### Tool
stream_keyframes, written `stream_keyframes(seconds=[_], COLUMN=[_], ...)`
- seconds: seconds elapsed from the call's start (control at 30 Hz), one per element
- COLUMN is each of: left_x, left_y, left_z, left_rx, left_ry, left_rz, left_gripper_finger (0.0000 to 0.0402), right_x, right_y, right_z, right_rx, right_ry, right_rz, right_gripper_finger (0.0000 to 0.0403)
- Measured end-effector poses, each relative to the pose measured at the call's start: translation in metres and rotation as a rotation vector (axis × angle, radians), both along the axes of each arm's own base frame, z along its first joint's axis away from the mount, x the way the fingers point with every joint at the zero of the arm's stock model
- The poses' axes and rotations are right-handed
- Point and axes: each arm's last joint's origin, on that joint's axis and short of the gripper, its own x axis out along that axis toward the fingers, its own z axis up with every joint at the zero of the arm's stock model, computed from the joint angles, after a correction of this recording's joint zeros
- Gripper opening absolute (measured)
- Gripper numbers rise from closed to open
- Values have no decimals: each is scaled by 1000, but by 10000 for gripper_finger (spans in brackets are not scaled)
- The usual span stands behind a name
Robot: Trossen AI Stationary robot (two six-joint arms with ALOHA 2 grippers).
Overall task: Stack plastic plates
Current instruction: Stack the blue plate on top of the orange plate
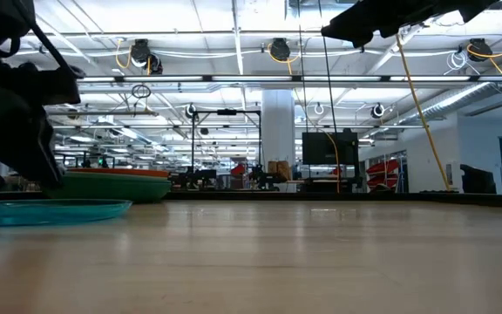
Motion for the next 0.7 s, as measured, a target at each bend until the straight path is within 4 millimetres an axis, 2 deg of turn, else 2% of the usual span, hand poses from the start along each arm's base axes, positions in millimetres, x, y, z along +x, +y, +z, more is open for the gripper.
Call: stream_keyframes(seconds=[0.4, 0.7], left_x=[3, 5], left_y=[-3, -4], left_z=[-18, -21], left_rx=[45, 41], left_ry=[92, 92], left_rz=[41, 41], left_gripper_finger=[198, 194], right_x=[0, 0], right_y=[0, 0], right_z=[0, 0], right_rx=[0, 1], right_ry=[3, 3], right_rz=[0, 0], right_gripper_finger=[154, 154])
